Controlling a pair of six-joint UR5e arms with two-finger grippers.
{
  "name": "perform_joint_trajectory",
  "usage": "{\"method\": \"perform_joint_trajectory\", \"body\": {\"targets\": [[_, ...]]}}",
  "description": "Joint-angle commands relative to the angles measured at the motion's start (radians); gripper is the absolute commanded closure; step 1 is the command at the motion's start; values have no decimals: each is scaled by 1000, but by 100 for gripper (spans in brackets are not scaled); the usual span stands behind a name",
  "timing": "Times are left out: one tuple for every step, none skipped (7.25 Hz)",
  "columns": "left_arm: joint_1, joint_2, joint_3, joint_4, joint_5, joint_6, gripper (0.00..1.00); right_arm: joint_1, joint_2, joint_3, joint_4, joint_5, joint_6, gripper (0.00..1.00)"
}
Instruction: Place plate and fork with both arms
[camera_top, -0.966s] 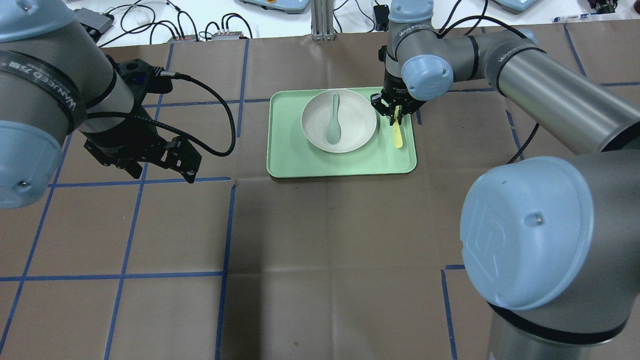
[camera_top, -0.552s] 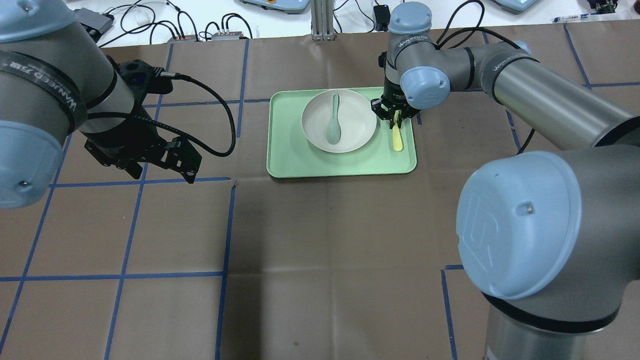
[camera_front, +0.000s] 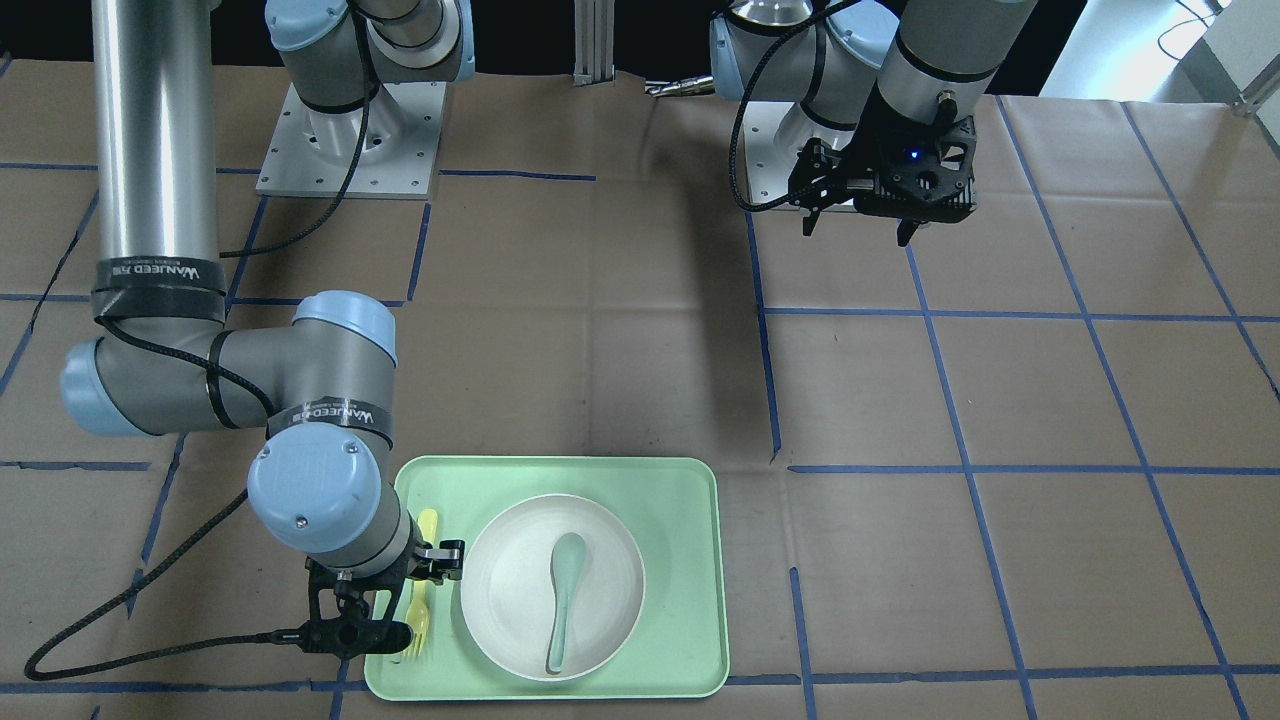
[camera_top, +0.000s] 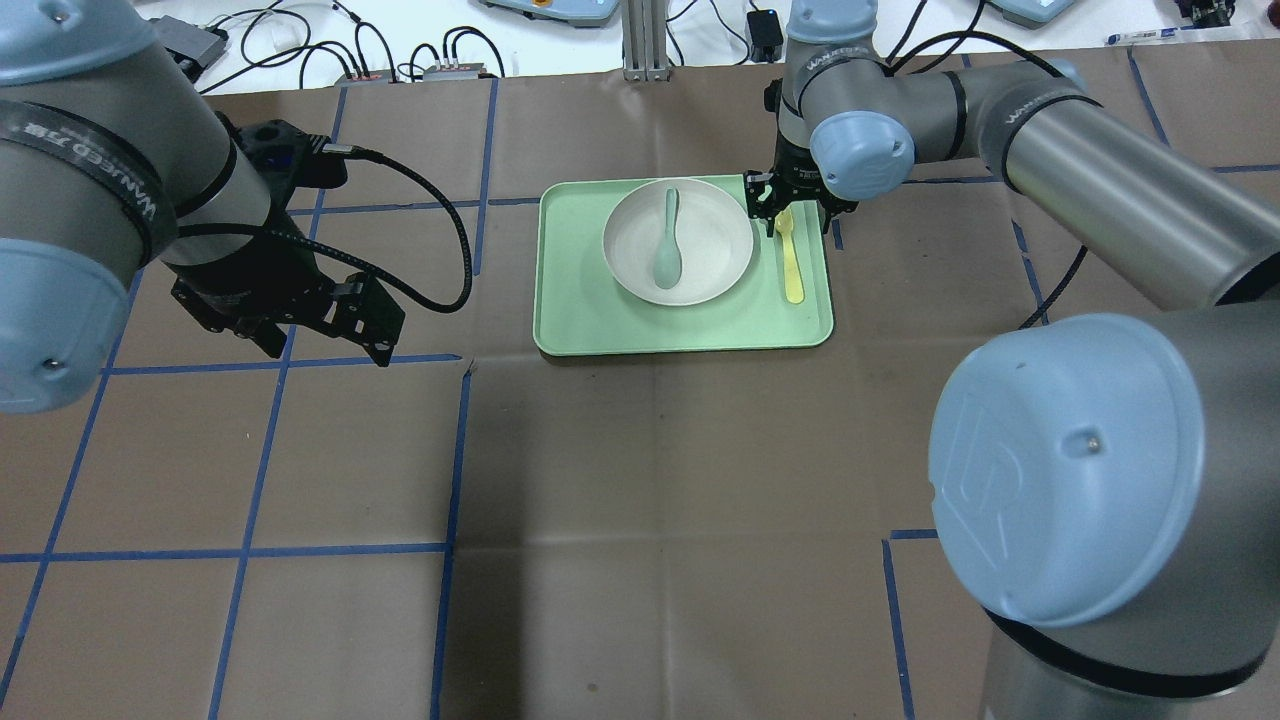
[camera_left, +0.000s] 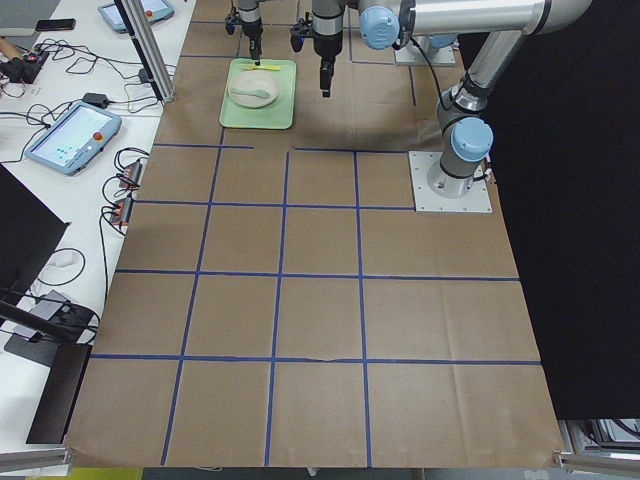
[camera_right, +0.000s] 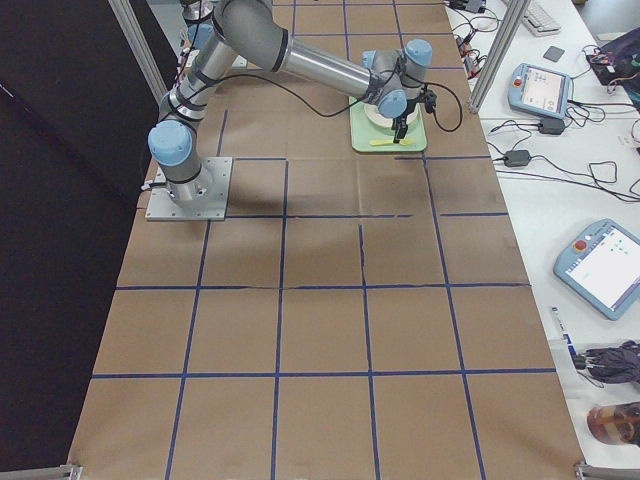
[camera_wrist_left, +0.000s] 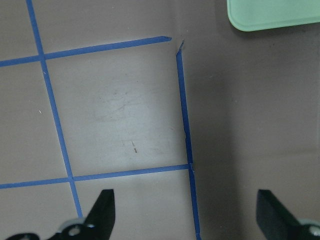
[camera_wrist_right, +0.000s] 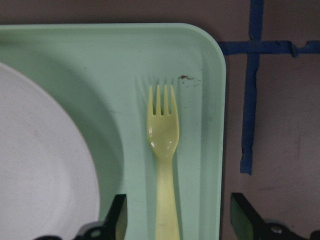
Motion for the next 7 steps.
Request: {"method": "perform_joint_trajectory", "body": {"targets": [[0, -2, -2, 0, 0, 0, 0, -13, -162, 20, 155, -1, -39, 0], [0, -2, -5, 0, 0, 0, 0, -45, -228, 52, 215, 0, -90, 1], [-1, 0, -8, -1, 0, 0, 0, -73, -300, 119, 214, 2, -123, 0], [-5, -8, -9, -3, 1, -9, 0, -83, -375, 170, 223, 2, -128, 0], [-5, -8, -9, -3, 3, -15, 0, -87, -438, 190, 305, 8, -128, 1], [-5, -10, -10, -2, 2, -18, 0, -88, -483, 190, 350, 5, -128, 2], [-3, -3, -6, -1, 3, -3, 0, -88, -526, 193, 387, 8, -126, 3]]}}
